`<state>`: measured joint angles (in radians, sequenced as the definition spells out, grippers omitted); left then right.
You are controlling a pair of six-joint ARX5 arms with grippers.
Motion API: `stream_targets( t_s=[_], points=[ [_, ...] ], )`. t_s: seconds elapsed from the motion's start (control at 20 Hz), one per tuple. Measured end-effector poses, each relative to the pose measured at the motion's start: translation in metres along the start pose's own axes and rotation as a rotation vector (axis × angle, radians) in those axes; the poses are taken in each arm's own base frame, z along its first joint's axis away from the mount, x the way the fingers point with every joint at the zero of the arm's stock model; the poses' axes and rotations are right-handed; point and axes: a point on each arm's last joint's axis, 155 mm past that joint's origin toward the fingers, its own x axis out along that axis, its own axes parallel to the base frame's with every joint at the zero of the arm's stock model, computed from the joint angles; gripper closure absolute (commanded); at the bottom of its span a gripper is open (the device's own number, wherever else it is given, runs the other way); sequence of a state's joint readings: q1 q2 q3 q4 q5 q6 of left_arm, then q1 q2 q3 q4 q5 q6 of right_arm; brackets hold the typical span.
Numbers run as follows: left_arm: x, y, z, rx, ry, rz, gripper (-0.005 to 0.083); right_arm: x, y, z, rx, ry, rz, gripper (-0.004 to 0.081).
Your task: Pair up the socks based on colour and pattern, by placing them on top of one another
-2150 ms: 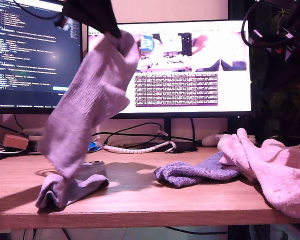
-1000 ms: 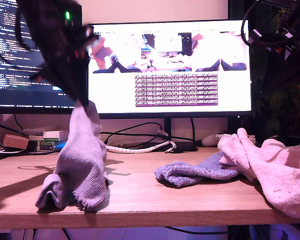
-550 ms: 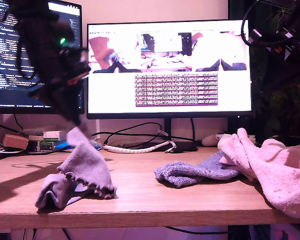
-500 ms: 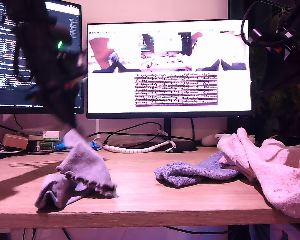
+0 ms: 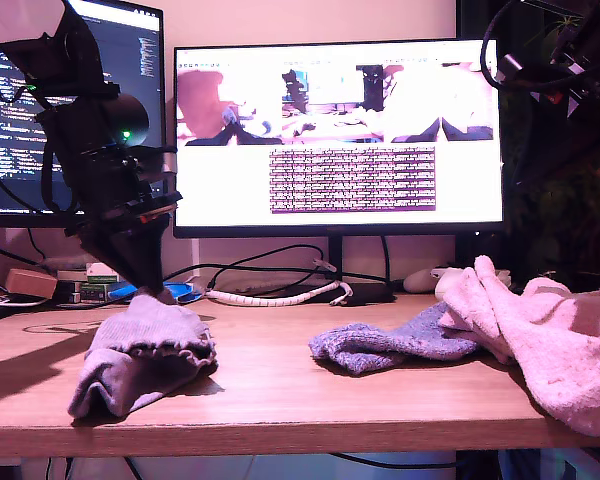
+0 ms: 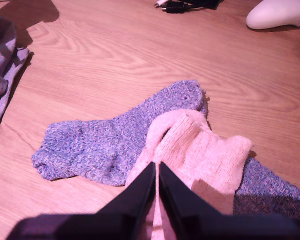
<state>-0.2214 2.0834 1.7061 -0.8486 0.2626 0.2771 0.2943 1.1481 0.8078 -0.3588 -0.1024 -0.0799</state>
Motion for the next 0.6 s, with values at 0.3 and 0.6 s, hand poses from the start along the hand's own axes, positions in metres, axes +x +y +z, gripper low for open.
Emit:
stream_targets(
  t_s=[0.3, 0.6],
  points=[
    [0.000, -0.007, -0.013, -0.023, 0.057, -0.018, 0.0630, 0.000, 0.000, 0.000, 0.001, 0.000, 0.001, 0.0781],
    [-0.037, -0.012, 0.007, -0.020, -0.031, 0.005, 0.0797, 0.000, 0.000, 0.000, 0.001, 0.000, 0.001, 0.0781]
  ],
)
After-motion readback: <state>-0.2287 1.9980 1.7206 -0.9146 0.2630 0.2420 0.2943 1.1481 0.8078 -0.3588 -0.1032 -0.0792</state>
